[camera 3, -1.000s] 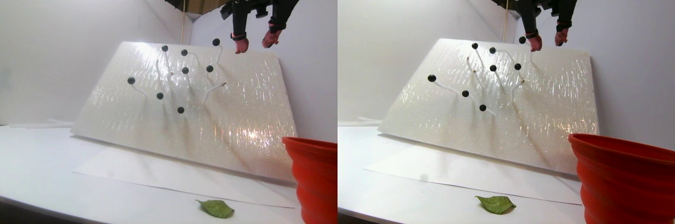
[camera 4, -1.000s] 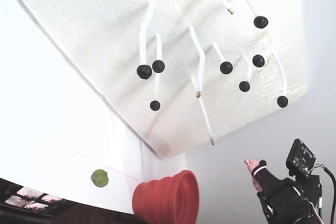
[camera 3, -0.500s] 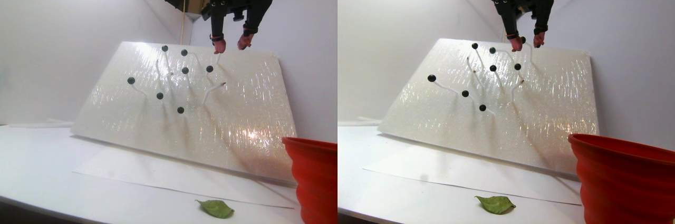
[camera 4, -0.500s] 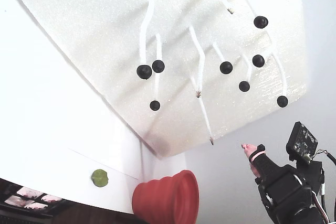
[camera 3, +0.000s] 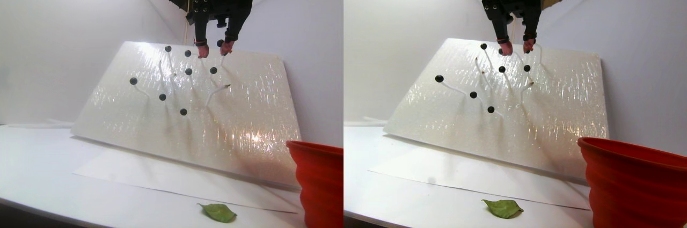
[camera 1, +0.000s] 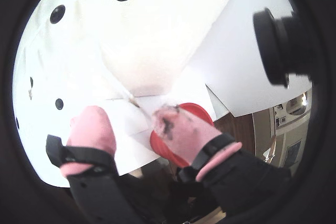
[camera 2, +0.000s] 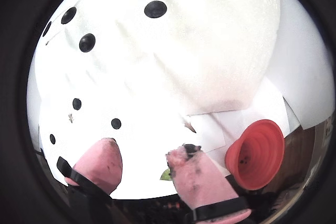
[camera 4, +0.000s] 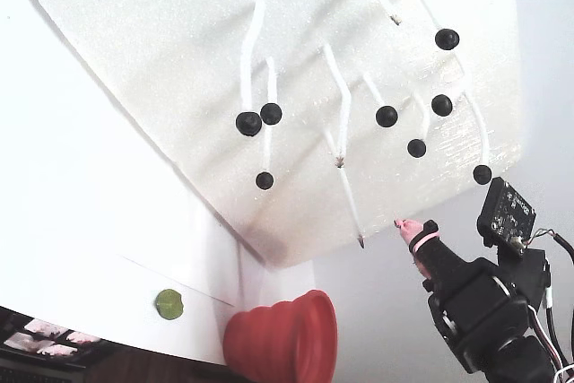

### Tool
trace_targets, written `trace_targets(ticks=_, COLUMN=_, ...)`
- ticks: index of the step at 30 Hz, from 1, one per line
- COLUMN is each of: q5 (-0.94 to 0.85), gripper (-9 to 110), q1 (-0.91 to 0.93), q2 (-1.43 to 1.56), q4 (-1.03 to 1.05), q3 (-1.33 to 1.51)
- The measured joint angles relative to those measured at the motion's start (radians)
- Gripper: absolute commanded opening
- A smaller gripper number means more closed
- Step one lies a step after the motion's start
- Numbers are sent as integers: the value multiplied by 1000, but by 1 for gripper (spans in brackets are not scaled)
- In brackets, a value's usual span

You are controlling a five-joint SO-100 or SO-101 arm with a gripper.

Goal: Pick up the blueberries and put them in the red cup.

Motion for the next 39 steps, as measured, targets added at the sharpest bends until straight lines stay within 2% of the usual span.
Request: trace_targets(ticks=39, q5=21, gripper=18, q1=-103, q2=-150, q4=-152, q3=-103)
